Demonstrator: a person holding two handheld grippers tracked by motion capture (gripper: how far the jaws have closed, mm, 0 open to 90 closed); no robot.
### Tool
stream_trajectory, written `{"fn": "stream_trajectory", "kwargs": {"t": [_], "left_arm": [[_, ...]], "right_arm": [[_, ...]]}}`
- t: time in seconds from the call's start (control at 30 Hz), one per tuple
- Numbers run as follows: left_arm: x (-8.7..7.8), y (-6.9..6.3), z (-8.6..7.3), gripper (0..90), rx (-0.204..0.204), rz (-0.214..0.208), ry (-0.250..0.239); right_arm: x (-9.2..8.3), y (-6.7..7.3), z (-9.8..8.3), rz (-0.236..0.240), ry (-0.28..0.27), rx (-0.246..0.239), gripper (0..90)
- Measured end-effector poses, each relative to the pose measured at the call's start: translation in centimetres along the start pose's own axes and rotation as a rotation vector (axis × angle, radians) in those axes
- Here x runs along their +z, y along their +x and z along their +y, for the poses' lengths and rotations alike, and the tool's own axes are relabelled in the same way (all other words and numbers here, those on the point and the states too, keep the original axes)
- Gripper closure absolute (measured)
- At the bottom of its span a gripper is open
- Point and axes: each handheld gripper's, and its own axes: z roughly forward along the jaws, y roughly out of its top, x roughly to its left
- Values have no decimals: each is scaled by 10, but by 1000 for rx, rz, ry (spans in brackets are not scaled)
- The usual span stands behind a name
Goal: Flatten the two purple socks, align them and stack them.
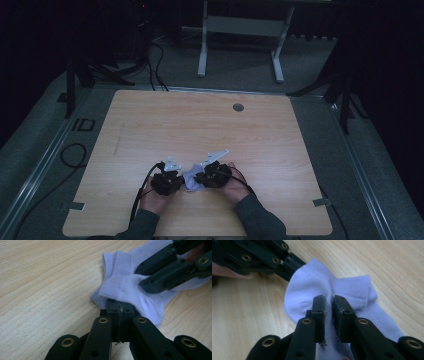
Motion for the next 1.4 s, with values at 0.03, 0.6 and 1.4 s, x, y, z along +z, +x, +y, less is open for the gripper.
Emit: {"fn": "stream_trajectory", "kwargs": {"t": [0.03, 0.6, 1.4], "left_arm": [[0, 0, 0, 891, 1, -3, 2], [-26, -2, 8, 862, -17, -13, -89], [0, -13, 2, 888, 31, -4, 27]], "right_arm": [[1, 0, -1, -5, 8, -3, 767], [3, 0, -4, 14, 2, 18, 719], [-74, -33, -20, -194, -75, 128, 655]]}}
